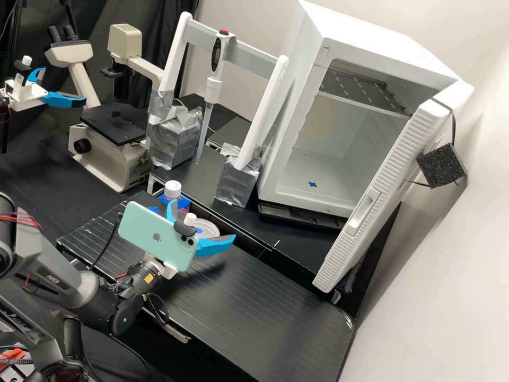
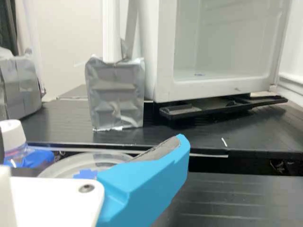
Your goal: Open the lid
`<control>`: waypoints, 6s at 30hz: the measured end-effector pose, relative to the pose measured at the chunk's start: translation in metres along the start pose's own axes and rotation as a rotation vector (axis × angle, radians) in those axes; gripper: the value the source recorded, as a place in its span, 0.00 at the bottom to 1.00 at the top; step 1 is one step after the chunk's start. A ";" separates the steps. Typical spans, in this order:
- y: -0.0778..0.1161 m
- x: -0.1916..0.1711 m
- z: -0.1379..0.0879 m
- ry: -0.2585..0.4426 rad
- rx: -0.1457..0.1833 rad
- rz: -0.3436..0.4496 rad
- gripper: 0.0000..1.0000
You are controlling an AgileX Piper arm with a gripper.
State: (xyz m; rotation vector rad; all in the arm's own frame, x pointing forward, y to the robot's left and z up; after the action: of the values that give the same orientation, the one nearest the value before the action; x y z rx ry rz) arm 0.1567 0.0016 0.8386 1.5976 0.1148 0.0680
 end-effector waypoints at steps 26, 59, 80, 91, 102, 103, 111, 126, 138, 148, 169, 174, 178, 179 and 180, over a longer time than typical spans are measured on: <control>-0.011 0.006 0.009 -0.021 -0.039 -0.079 1.00; -0.005 0.000 0.009 -0.030 -0.014 -0.065 1.00; -0.008 0.005 0.010 -0.037 -0.007 -0.049 0.00; -0.009 0.007 0.011 -0.044 -0.012 -0.045 0.00; -0.009 0.008 0.011 -0.044 -0.010 -0.045 0.00; -0.009 0.008 0.011 -0.044 -0.010 -0.045 0.00; -0.007 0.006 0.011 -0.045 -0.014 -0.043 0.00; 0.006 -0.013 -0.008 0.017 -0.009 -0.006 0.00; 0.021 -0.019 -0.004 -0.039 -0.011 0.125 0.00; 0.046 -0.018 0.039 -0.225 0.137 0.248 0.00; 0.048 0.007 0.073 -0.280 0.144 0.231 1.00; 0.047 0.009 0.074 -0.279 0.132 0.229 1.00; 0.047 0.009 0.074 -0.278 0.133 0.230 1.00; 0.047 0.009 0.074 -0.278 0.133 0.230 1.00; 0.047 0.009 0.074 -0.277 0.133 0.230 1.00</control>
State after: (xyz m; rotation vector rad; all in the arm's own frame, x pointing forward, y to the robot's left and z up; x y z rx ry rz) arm 0.1757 -0.0723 0.8828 1.7315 -0.2857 0.0171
